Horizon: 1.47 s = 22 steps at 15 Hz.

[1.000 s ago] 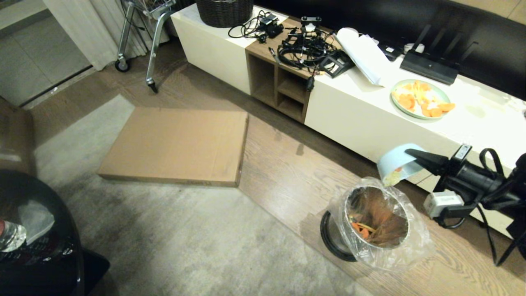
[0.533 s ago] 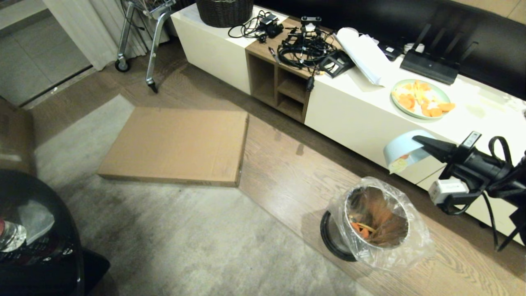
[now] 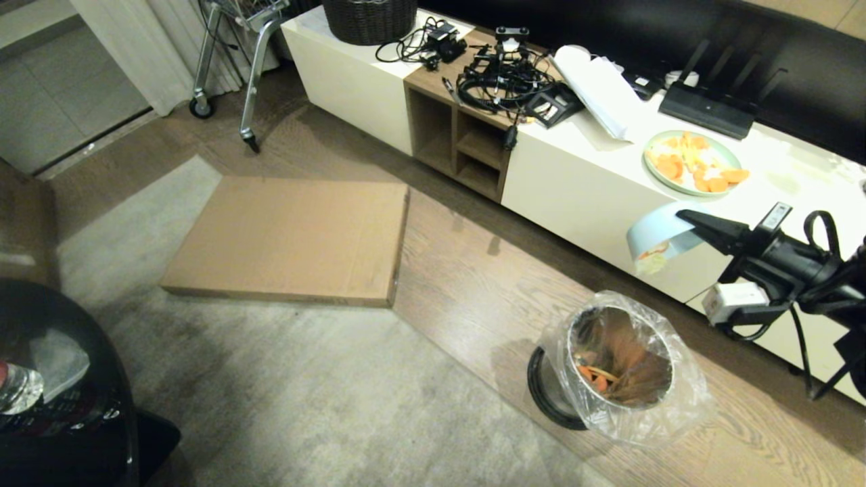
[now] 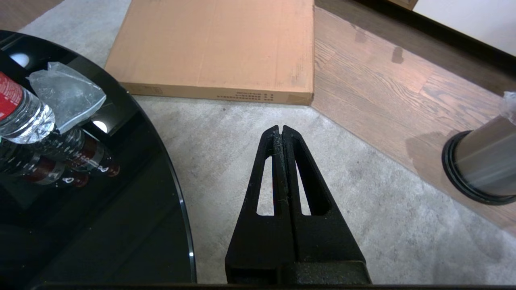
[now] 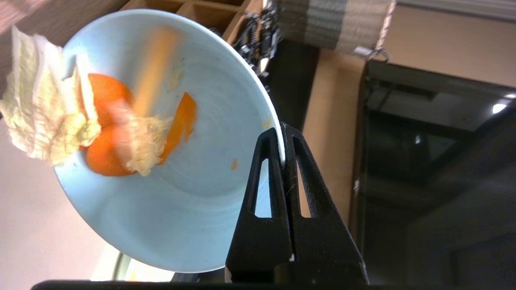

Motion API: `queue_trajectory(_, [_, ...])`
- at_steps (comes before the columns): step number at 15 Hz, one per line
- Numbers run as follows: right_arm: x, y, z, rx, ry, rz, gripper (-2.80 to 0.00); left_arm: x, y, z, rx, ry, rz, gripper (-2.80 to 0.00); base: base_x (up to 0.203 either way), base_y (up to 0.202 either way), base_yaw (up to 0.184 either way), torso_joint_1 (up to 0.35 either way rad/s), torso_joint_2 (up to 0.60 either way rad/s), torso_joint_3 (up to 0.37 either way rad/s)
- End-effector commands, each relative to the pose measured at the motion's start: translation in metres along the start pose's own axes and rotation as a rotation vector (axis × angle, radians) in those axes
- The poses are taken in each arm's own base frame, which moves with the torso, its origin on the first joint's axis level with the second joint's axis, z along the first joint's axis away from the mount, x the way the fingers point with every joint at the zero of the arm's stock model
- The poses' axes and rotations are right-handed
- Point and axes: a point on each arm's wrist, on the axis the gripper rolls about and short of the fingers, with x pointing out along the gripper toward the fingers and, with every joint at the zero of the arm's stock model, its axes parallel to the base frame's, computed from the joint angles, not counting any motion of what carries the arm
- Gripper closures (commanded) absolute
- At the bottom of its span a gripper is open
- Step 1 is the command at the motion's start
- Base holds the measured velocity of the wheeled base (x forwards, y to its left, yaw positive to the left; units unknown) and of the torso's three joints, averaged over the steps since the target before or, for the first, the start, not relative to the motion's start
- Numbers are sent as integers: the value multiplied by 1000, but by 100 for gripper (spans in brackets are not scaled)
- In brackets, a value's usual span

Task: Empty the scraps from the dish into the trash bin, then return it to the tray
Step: Pour the leftover food from the bowl into the trash can

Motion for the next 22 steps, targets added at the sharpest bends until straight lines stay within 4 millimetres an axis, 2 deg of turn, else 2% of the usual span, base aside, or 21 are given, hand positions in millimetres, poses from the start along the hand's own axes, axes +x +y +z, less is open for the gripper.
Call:
queue_trajectory(1, [0,-8,-2,-45,6,-44,0,0,0,0,-1,-1,1,0,0,0,0,0,0,0])
queue_trajectory(6, [7,-15,2,-52,-30,-77,0,0,0,0,-1,-1,1,0,0,0,0,0,0,0])
queue_trajectory(12, [0,-15,5,-38,-29,-62,0,0,0,0,-1,-1,1,0,0,0,0,0,0,0])
queue_trajectory(22, [-8,-33,10,-64,-63,-98,0,0,0,0,-1,-1,1,0,0,0,0,0,0,0])
